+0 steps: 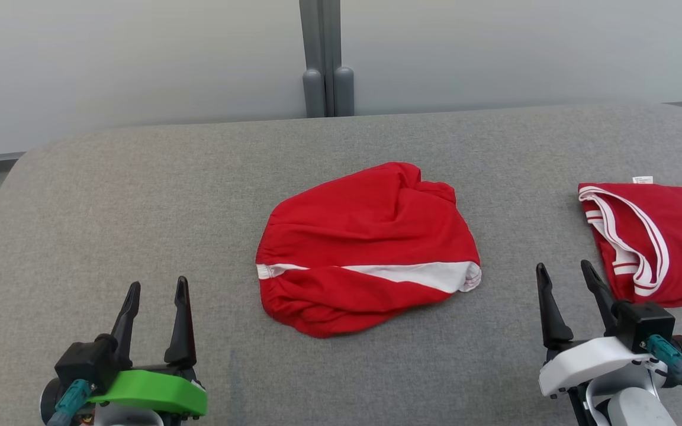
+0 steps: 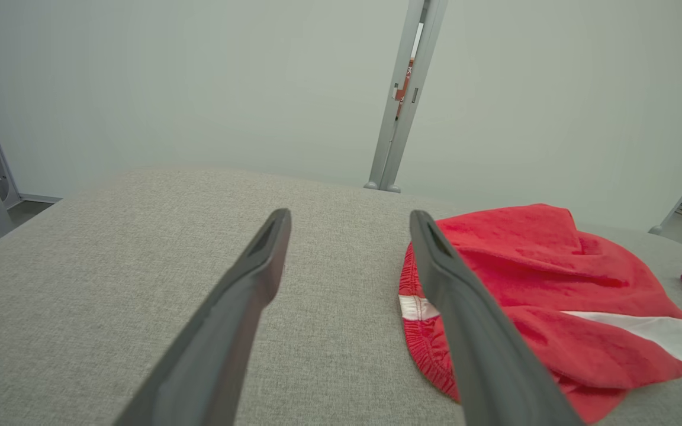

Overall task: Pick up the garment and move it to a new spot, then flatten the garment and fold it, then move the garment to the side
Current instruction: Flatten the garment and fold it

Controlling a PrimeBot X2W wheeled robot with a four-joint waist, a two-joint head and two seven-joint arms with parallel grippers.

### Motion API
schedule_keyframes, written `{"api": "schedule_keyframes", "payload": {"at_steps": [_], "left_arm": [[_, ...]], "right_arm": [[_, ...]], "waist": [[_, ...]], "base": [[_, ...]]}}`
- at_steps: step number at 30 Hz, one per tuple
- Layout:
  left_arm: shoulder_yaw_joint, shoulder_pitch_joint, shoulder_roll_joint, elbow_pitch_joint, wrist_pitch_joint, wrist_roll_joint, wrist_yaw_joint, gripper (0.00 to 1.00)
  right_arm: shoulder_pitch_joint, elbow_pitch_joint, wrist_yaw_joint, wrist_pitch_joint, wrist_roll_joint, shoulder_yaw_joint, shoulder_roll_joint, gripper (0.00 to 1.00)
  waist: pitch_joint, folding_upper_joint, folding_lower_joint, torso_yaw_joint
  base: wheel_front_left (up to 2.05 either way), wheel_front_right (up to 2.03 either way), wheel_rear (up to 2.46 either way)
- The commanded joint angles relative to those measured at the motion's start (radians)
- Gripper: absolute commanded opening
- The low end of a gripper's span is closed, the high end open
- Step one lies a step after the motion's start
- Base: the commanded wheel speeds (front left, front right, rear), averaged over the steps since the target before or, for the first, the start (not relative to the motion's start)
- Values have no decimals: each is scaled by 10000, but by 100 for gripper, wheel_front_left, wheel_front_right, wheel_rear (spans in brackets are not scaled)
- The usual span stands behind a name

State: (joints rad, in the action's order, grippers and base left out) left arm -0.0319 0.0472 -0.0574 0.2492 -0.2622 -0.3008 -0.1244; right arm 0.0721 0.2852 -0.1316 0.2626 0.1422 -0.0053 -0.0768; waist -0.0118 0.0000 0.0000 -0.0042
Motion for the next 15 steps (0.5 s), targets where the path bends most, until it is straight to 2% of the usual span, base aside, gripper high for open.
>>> {"api": "schedule_keyframes", "payload": {"at_steps": [1,15], "left_arm": [[42,-48,3,27,-28,94,-65,100],[-331,173,56,32,-29,108,-73,100]], "right_arm": [[37,36,19,27,104,-6,-16,100],[-62,-78,19,27,72,-97,72,100]], "waist": [[36,0,0,37],[-129,0,0,19]], "base": [[0,0,0],[0,0,0]]}}
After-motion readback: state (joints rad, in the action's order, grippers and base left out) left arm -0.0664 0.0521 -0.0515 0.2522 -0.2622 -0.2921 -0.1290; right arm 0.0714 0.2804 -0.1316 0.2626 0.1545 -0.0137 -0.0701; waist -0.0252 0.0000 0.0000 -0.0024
